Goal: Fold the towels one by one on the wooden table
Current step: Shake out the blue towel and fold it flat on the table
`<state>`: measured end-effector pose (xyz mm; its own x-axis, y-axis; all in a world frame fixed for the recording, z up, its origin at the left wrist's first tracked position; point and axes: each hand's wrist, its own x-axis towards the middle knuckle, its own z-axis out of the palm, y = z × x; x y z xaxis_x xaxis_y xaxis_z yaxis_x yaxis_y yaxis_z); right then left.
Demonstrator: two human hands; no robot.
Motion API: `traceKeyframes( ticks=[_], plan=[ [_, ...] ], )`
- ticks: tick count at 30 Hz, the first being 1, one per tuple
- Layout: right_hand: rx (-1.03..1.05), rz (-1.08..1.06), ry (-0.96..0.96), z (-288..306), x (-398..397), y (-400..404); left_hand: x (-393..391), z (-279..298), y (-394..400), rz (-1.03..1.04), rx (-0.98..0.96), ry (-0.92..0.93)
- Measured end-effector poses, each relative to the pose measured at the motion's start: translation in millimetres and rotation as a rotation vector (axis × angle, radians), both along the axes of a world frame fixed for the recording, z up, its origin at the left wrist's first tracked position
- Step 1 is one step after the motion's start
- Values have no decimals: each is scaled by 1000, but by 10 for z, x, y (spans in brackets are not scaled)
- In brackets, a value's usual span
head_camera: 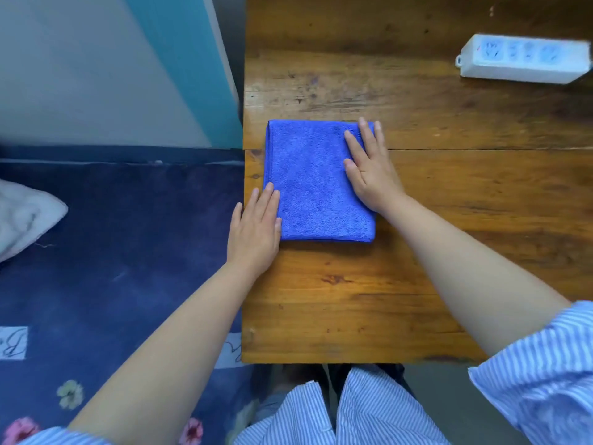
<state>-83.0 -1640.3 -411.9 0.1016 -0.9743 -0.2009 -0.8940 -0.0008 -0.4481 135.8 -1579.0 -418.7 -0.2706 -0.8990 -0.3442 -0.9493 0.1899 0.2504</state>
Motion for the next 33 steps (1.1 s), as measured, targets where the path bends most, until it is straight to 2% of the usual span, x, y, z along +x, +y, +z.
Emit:
traceKeyframes(
  ticks=[4,6,8,9,11,15,20,24,27,30,33],
  plan=[
    [-186,104,6,182,-62,558,-53,127,-25,8,-71,12],
    [-256,168,28,252,-93,857,-126,224,-12,-62,-235,129],
    [-220,260,62,289,-95,1050,-201,288,19,-170,-387,262],
    [-192,306,78,293,-96,1096,-231,310,33,-223,-390,301],
    [-166,362,128,285,-97,1103,-282,323,47,-277,-305,303],
    [-242,465,246,265,-101,973,-280,228,45,-241,-49,126],
    [-286,534,274,300,-123,838,-245,213,25,-247,-35,141],
    [-190,436,61,329,-156,794,-223,238,64,-216,-80,151],
    [-117,380,-86,431,-193,765,-266,261,166,-162,-220,136],
    [-48,307,-165,544,-224,791,-327,300,293,-63,-322,130],
    [19,292,-182,674,-270,802,-331,405,399,-2,-339,115]
  ],
)
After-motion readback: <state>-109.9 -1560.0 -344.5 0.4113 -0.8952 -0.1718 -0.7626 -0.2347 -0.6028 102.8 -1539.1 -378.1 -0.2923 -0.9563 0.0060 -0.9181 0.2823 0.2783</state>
